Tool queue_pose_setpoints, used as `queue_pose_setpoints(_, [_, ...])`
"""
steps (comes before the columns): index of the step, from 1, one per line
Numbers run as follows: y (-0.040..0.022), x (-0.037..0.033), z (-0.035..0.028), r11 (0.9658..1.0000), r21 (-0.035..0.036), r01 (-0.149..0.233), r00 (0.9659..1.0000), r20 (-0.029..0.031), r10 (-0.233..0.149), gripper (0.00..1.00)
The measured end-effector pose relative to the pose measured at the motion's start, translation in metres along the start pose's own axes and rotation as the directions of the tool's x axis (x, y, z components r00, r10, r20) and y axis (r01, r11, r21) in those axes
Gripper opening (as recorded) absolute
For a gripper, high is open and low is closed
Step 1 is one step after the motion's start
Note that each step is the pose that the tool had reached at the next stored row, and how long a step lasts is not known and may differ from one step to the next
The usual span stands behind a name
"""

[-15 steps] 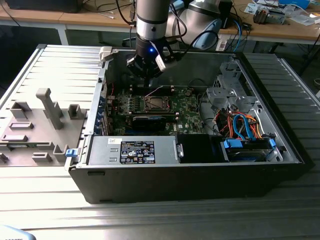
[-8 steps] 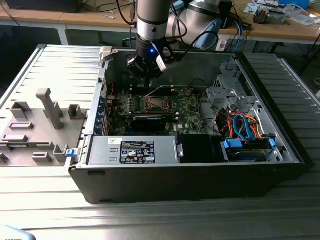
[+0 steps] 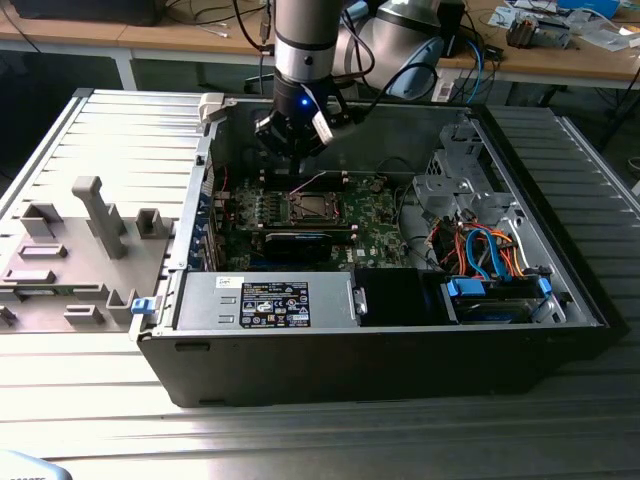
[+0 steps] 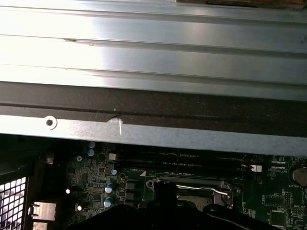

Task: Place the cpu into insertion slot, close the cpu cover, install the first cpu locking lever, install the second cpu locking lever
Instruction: 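Install the first cpu locking lever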

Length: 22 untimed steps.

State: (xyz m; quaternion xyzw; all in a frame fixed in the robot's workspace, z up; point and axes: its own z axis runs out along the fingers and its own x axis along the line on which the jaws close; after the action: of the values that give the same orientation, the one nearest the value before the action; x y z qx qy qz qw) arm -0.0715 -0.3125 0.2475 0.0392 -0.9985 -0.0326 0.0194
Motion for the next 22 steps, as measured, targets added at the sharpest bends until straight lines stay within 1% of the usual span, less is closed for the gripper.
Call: queue_pose_setpoints(22, [-0.0004,-0.0026,0.0029,1.0,0.0,0.0,1.0,0.0,0.0,0.11])
